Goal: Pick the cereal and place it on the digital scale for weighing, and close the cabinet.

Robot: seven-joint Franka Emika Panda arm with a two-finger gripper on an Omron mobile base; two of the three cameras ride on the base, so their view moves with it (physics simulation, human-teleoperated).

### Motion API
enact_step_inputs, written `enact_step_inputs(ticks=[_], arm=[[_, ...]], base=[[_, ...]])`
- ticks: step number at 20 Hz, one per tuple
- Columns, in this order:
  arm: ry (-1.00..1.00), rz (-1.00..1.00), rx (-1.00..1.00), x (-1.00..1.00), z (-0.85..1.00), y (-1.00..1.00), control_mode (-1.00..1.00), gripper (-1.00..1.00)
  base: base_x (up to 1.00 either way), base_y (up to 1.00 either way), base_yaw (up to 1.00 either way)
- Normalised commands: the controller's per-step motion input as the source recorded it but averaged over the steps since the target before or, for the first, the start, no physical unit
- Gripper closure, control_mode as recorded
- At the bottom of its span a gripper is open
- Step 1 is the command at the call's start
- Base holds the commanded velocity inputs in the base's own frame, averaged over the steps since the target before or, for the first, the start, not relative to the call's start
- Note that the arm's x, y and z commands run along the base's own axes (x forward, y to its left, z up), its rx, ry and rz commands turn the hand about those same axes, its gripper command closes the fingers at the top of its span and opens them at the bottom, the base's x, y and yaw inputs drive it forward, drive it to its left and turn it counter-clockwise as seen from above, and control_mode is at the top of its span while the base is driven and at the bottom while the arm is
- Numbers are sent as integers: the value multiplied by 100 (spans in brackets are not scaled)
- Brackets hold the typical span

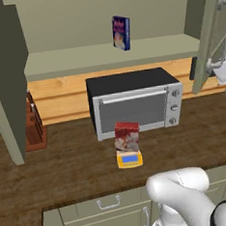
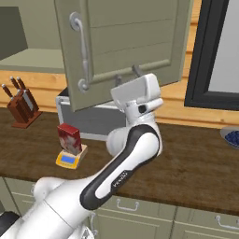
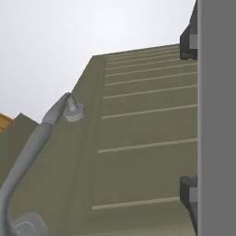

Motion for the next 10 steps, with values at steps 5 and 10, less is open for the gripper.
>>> enact_step_inputs(ticks=[5, 10], arm=[[18, -29, -15, 100, -5, 100, -100, -100], [18, -40, -24, 84, 0, 96, -100, -100]], base=[[0, 0, 0], [0, 0, 0]])
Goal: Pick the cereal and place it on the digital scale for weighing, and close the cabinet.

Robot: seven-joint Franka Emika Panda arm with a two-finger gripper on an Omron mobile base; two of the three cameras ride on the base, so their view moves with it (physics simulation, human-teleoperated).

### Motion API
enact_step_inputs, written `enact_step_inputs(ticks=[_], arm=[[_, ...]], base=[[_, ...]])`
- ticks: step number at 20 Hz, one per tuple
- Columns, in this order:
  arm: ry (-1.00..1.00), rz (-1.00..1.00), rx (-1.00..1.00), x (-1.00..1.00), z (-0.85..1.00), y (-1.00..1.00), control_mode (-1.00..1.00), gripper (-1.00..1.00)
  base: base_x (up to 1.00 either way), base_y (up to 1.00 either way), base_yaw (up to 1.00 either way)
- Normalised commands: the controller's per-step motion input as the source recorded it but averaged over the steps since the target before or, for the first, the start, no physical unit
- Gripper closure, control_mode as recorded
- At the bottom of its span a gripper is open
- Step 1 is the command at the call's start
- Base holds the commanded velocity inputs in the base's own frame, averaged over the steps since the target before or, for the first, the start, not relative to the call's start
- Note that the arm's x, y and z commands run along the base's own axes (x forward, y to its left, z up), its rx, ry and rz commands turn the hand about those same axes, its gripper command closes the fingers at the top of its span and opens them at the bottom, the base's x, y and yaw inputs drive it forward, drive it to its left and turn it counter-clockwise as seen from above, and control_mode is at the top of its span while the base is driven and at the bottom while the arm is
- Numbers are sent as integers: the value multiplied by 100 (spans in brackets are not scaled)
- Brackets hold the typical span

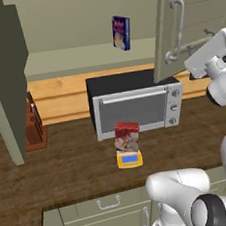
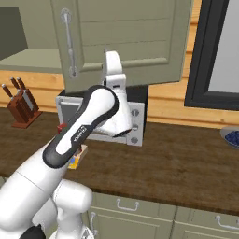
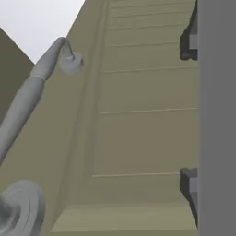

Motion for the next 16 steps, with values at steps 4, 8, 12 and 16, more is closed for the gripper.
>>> enact_step_inputs(ticks=[4, 8, 12, 16], arm=[[22, -28, -16, 97, -2, 68, -100, -100], [13, -15, -10, 99, -3, 54, -100, -100], [10, -8, -4, 90, -4, 16, -100, -100], [4, 0, 0, 79, -25, 0, -100, -100]], base=[[0, 0, 0], [0, 0, 0], [0, 0, 0], [0, 0, 0]])
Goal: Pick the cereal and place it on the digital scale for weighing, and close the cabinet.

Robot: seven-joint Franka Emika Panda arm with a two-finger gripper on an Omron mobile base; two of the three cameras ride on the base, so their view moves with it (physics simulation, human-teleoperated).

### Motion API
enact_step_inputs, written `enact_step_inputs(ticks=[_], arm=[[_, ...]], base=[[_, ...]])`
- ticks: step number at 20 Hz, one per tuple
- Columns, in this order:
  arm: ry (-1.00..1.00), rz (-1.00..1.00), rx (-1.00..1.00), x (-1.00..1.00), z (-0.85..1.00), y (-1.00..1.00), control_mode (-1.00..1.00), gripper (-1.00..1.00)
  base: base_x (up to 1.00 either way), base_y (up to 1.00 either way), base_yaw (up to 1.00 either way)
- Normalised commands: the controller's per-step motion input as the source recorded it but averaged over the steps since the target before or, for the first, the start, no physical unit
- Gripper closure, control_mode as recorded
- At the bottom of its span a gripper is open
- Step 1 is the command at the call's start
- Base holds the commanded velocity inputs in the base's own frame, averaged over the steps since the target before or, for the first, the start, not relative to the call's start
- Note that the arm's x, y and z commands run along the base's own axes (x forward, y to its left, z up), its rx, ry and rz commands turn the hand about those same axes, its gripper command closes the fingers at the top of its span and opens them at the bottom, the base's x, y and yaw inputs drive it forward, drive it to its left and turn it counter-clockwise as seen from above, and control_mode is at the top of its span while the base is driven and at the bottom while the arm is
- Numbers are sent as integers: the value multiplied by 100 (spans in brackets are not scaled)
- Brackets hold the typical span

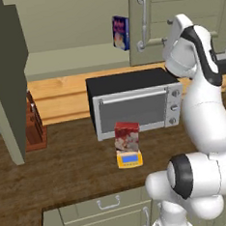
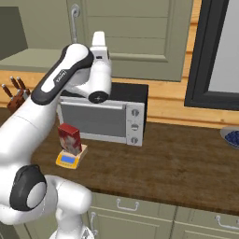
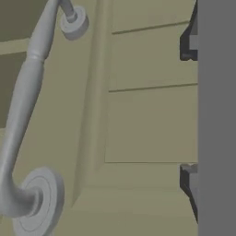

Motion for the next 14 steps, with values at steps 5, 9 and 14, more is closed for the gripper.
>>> enact_step_inputs(ticks=[5, 9, 14], arm=[[0, 0, 0, 87, -52, 0, -100, -100], [-10, 0, 0, -4, -3, 1, -100, -100], [-6, 0, 0, -100, 48, 0, -100, -100]], base=[[0, 0, 0], [0, 0, 0], [0, 0, 0]])
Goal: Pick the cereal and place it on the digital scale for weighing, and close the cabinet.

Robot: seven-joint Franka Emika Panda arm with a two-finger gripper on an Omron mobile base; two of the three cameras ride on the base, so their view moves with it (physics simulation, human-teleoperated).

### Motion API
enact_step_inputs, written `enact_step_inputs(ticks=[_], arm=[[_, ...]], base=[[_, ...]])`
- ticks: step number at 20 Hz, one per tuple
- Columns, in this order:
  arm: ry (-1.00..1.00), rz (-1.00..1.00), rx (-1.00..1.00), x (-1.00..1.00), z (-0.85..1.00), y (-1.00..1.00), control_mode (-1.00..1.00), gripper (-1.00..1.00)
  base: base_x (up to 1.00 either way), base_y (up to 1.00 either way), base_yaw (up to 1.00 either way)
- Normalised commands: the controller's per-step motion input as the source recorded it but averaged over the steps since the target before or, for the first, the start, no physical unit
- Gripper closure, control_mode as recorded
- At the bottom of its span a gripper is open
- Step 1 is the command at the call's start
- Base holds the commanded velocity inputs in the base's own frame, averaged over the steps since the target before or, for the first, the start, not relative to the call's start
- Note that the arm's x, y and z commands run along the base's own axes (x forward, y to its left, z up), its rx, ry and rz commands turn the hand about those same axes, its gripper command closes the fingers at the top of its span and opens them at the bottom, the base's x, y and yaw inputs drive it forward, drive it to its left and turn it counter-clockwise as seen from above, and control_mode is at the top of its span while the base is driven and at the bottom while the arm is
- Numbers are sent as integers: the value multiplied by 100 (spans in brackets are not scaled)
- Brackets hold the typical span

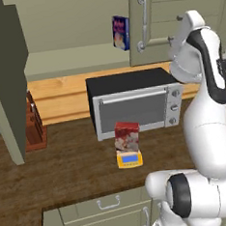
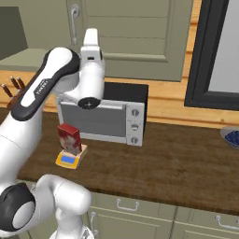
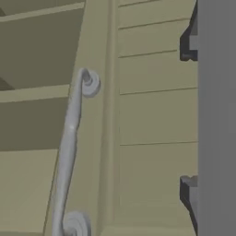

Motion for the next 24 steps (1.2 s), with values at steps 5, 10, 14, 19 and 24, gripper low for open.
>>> enact_step_inputs(ticks=[5, 10, 14, 19, 24], arm=[[6, 0, 0, -100, 22, 23, -100, -100], [8, 2, -9, -100, 36, 45, -100, -100], [-9, 1, -28, -100, 5, 86, -100, -100], [-6, 3, -17, -91, 0, 100, -100, -100], [0, 0, -4, -30, -24, 100, -100, -100]], base=[[0, 0, 0], [0, 0, 0], [0, 0, 0], [0, 0, 0], [0, 0, 0]])
